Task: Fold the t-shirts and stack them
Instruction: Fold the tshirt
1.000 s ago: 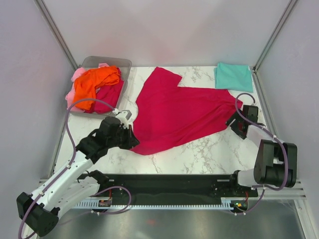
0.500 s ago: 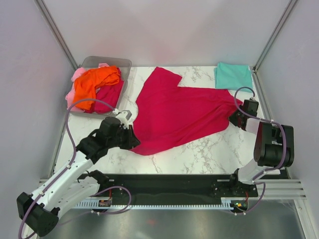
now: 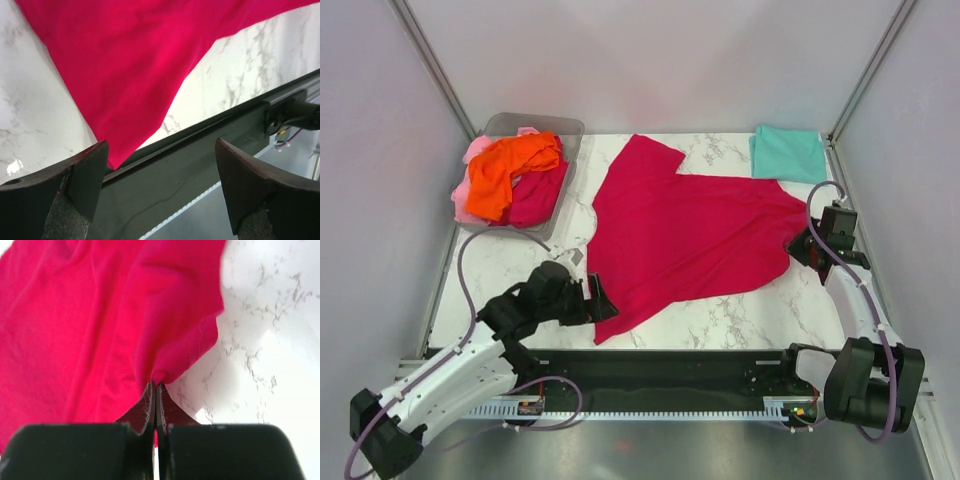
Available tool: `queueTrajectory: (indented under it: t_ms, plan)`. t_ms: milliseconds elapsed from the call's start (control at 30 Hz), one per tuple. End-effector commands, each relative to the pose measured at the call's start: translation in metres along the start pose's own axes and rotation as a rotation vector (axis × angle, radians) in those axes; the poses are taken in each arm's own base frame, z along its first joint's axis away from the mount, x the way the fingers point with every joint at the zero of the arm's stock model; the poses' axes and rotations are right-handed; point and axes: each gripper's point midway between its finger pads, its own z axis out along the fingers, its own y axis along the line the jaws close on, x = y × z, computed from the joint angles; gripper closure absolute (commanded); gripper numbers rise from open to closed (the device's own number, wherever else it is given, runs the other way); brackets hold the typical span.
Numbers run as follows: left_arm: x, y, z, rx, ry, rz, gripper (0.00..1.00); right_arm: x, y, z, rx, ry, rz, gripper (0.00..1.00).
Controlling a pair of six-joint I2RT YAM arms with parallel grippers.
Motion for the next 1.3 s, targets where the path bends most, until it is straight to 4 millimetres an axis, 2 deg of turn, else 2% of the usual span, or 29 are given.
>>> queueTrajectory:
  t_ms: [0,67,200,400,467,533,567,600,667,700,767,800,867,900,933,1033,1200,1267]
  plan:
    - [0.024,0.008,0.017,-0.088,0.048,-0.081,0.07,0.027,-0.005,-0.013,-0.001,0.105,-0.021,1.0]
    - [0.039,0.008,0.022,-0.103,0.069,-0.048,0.09,0.027,-0.005,-0.018,-0.003,0.1,-0.026,1.0]
    - [0.056,0.022,0.032,-0.147,0.099,-0.041,0.15,0.03,-0.005,-0.03,-0.013,0.094,-0.038,1.0]
    - [0.069,0.041,0.039,-0.175,0.112,-0.027,0.19,0.04,-0.002,-0.035,-0.039,0.133,-0.028,1.0]
    - [0.07,0.038,0.044,-0.149,0.112,-0.026,0.21,0.042,-0.002,-0.035,-0.042,0.133,-0.02,1.0]
    - [0.073,0.04,0.047,-0.146,0.115,-0.02,0.27,0.043,-0.002,-0.037,-0.039,0.133,-0.01,1.0]
    - [0.071,0.038,0.05,-0.134,0.107,-0.012,0.33,0.043,-0.003,-0.037,-0.035,0.134,-0.007,1.0]
    - [0.068,0.034,0.05,-0.121,0.1,-0.006,0.49,0.042,-0.005,-0.039,-0.022,0.125,0.003,1.0]
    - [0.065,0.022,0.05,-0.07,0.1,0.014,0.75,0.043,-0.009,-0.043,0.005,0.122,0.016,1.0]
    - [0.056,0.007,0.046,-0.026,0.089,0.036,0.98,0.041,-0.009,-0.048,0.006,0.107,0.021,1.0]
    - [0.047,-0.011,0.035,0.023,0.077,0.041,0.98,0.036,-0.011,-0.055,0.028,0.076,0.042,1.0]
    - [0.035,-0.023,0.018,0.038,0.053,0.032,0.98,0.035,-0.011,-0.063,0.028,0.062,0.05,1.0]
    - [0.021,-0.032,0.0,0.042,0.006,0.024,0.98,0.031,-0.011,-0.072,0.039,0.033,0.07,1.0]
    - [0.009,-0.048,-0.018,0.088,-0.029,0.019,0.98,0.032,-0.013,-0.079,0.043,0.025,0.076,0.98]
    - [0.008,-0.04,-0.026,0.049,-0.031,0.017,0.98,0.033,-0.013,-0.082,0.046,0.023,0.081,0.94]
    - [-0.004,-0.051,-0.052,0.076,-0.071,0.015,0.98,0.044,-0.021,-0.085,0.073,0.046,0.094,0.88]
    - [-0.011,-0.054,-0.084,0.082,-0.099,0.001,0.98,0.064,-0.024,-0.087,0.057,0.091,0.137,0.92]
    - [-0.014,-0.048,-0.09,0.054,-0.116,0.007,0.98,0.07,-0.026,-0.086,0.058,0.098,0.146,0.94]
